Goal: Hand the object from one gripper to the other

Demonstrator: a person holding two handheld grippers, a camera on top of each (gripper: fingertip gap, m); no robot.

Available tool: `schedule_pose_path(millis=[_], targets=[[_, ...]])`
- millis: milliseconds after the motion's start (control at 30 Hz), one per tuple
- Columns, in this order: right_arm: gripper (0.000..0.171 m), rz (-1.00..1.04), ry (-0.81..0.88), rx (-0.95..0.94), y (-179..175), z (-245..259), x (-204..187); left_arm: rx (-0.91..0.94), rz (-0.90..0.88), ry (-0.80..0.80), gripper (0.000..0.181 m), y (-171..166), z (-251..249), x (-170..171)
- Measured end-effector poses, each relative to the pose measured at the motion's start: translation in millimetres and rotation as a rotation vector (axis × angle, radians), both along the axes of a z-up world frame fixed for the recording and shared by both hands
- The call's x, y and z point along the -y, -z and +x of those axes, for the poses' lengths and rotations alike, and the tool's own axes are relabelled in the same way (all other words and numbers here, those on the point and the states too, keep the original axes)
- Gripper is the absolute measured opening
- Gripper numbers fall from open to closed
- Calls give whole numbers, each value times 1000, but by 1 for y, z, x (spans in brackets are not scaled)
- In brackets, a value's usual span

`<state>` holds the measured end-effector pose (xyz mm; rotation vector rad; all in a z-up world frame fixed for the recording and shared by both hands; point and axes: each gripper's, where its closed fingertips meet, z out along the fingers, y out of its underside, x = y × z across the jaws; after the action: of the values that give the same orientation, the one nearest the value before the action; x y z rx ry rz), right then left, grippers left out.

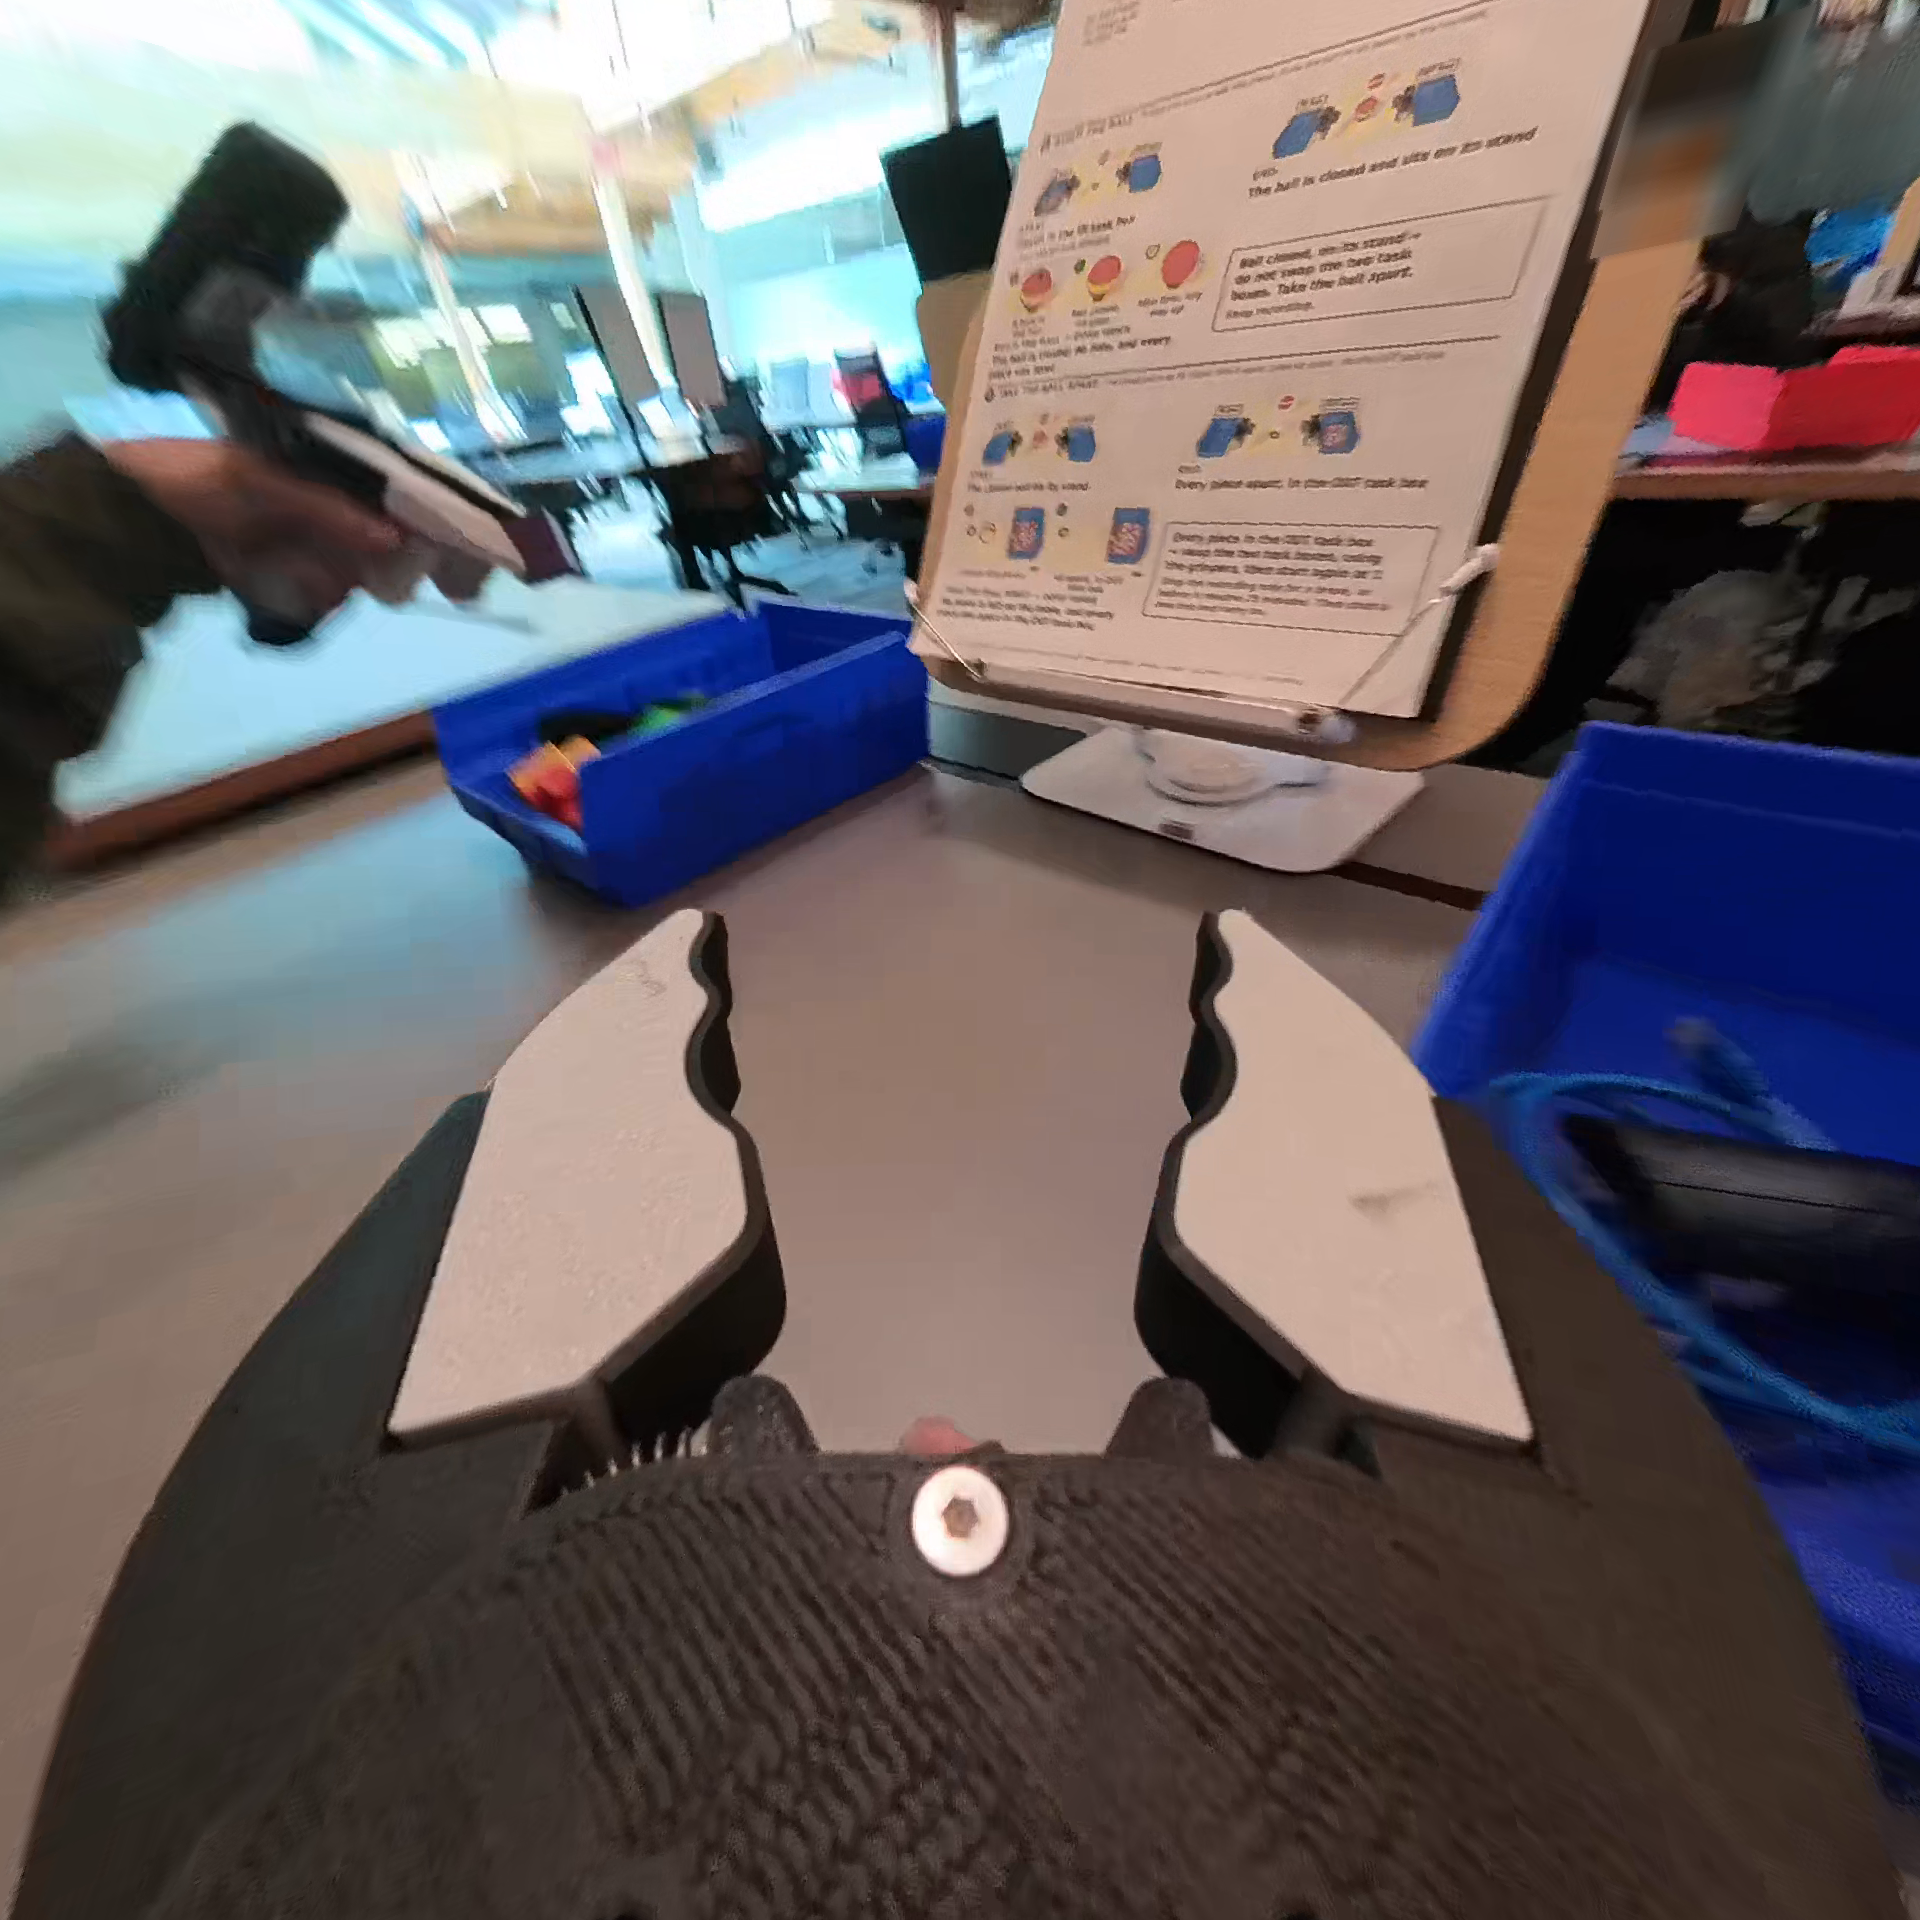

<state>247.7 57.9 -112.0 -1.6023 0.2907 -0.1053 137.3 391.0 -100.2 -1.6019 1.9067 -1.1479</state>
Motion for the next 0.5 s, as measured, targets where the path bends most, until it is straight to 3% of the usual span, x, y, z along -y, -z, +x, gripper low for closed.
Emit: schedule_pose_path(millis=[133, 233, 300, 367, 500], targets=[[94, 188, -306, -346, -6, -59, -47, 490, -32, 314, 30, -49, -6, 115], [97, 204, -603, -678, -2, -116, -73, 796, 53, 422, 30, -52, -14, 185], [90, 246, -719, -830, -6, -137, -79, 966, 156, 460, 30, -45, -20, 219], [79, 311, -761, -915, -14, -143, -79, 1055, 199, 518, 30, -36, -27, 247], [66, 354, -855, -1028, -22, -153, -75, 1104, 107, 632, 31, -29, -45, 279]])
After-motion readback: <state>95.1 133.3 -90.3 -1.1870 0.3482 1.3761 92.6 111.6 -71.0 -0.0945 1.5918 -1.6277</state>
